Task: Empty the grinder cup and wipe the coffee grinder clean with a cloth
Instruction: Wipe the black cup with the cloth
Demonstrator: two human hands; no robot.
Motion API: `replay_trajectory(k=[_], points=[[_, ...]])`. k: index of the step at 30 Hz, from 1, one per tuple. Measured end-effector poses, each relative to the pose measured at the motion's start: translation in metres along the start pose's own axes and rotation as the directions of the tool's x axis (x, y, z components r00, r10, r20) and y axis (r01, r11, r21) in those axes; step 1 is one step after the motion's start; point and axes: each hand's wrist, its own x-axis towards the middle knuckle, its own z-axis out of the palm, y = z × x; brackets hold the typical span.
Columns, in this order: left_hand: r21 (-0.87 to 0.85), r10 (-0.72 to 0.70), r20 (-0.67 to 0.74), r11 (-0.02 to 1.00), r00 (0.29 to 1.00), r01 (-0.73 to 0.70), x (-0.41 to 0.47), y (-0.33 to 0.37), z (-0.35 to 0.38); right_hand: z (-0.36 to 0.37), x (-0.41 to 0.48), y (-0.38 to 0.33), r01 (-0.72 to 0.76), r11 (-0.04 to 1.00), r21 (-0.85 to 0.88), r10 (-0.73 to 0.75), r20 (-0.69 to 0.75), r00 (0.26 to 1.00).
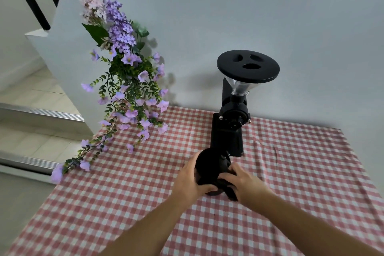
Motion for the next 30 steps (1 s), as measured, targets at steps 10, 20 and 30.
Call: replay_trajectory(k=[10,20,30], points=[[0.148,0.015,0.061,0.989,0.998,-0.024,0.002,0.006,-0.002,-0.009,0.019,-0.002,-0.201,0.973,0.109,0.221,-0.217,0.951],[0.185,-0.077,0.085,0.981,0.993,0.06,0.008,-0.003,0.0,0.031,-0.015,-0.026,-0.237,0.938,0.255,0.266,-0.089,0.96],[0.165,-0.055,0.08,0.985,0.995,0.041,0.007,-0.001,0.001,-0.01,-0.036,0.048,-0.481,0.839,0.254,0.521,-0.12,0.845]])
